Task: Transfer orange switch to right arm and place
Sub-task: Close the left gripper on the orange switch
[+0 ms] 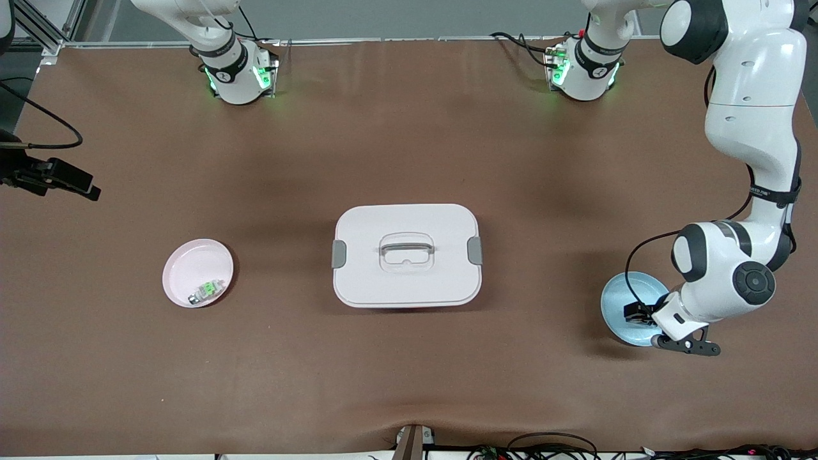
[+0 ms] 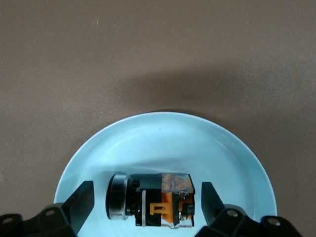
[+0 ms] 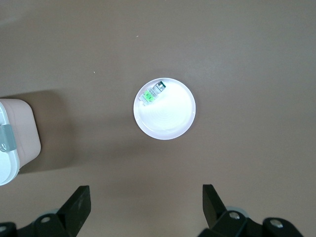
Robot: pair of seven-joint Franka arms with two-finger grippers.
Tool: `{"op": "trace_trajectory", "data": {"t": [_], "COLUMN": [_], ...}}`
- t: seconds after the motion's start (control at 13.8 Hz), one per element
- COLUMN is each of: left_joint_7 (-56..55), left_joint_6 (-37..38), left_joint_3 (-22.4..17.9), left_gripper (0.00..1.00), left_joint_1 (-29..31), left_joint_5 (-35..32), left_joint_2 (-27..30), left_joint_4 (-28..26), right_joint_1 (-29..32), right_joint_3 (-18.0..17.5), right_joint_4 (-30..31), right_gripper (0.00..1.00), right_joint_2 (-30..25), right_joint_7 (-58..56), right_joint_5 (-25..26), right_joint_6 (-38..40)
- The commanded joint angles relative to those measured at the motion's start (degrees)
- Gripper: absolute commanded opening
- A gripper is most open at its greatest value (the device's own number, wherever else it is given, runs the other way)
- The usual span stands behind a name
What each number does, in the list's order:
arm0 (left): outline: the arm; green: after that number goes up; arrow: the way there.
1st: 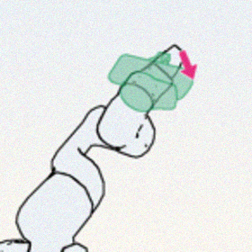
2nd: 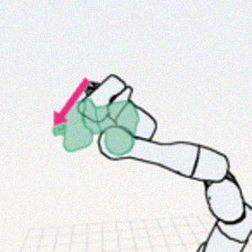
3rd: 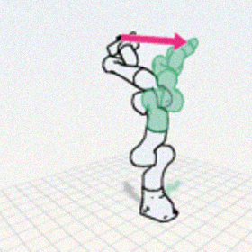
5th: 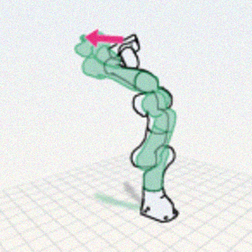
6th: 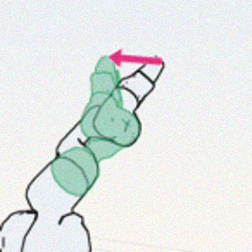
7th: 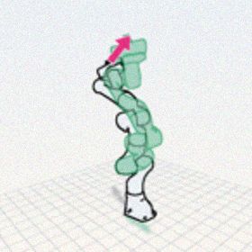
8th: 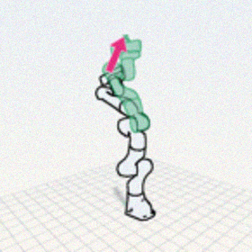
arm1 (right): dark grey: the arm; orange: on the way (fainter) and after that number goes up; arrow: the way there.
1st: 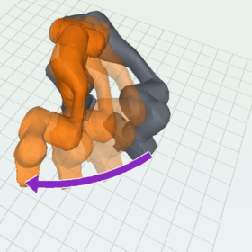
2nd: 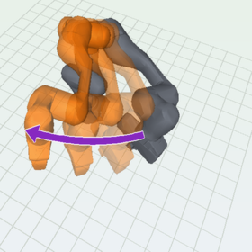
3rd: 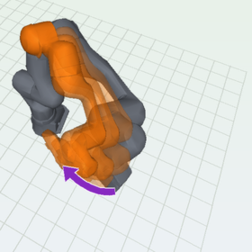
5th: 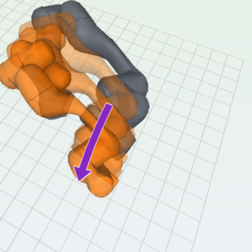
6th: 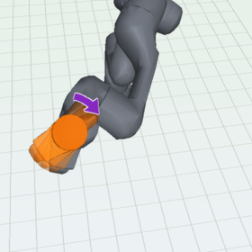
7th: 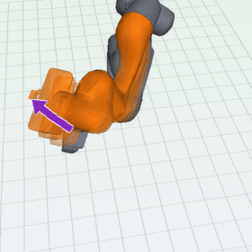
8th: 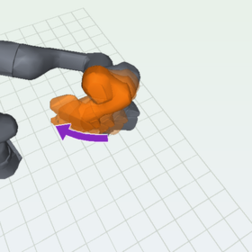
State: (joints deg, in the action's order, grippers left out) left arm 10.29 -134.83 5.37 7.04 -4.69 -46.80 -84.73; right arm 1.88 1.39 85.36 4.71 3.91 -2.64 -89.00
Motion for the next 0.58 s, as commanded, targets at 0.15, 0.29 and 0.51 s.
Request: {"op": "trace_trajectory", "data": {"t": [0.15,0.29,0.51], "left_joint_7": [1.1,1.2,0.9], "left_joint_6": [-0.2,-0.2,0.4], "left_joint_3": [0.3,0.3,0.3], "left_gripper": [0.47,0.10,0.00], "left_joint_1": [-0.1,-0.1,-1.0], "left_joint_5": [-0.5,-0.4,-0.6], "left_joint_2": [-0.2,0.1,2.1], "left_joint_4": [0.3,0.3,0.4], "right_joint_1": [0.3,0.3,0.3], "right_joint_3": [-0.2,-0.2,-0.2], "right_joint_4": [1.7,1.7,1.7], "right_gripper": [1.00,1.00,1.00], "right_joint_2": [-1.6,-1.6,-1.6], "right_joint_7": [0.5,0.5,0.5], "right_joint_5": [-0.3,-0.3,-0.3], "right_joint_6": [-0.1,-0.1,-0.1]}}
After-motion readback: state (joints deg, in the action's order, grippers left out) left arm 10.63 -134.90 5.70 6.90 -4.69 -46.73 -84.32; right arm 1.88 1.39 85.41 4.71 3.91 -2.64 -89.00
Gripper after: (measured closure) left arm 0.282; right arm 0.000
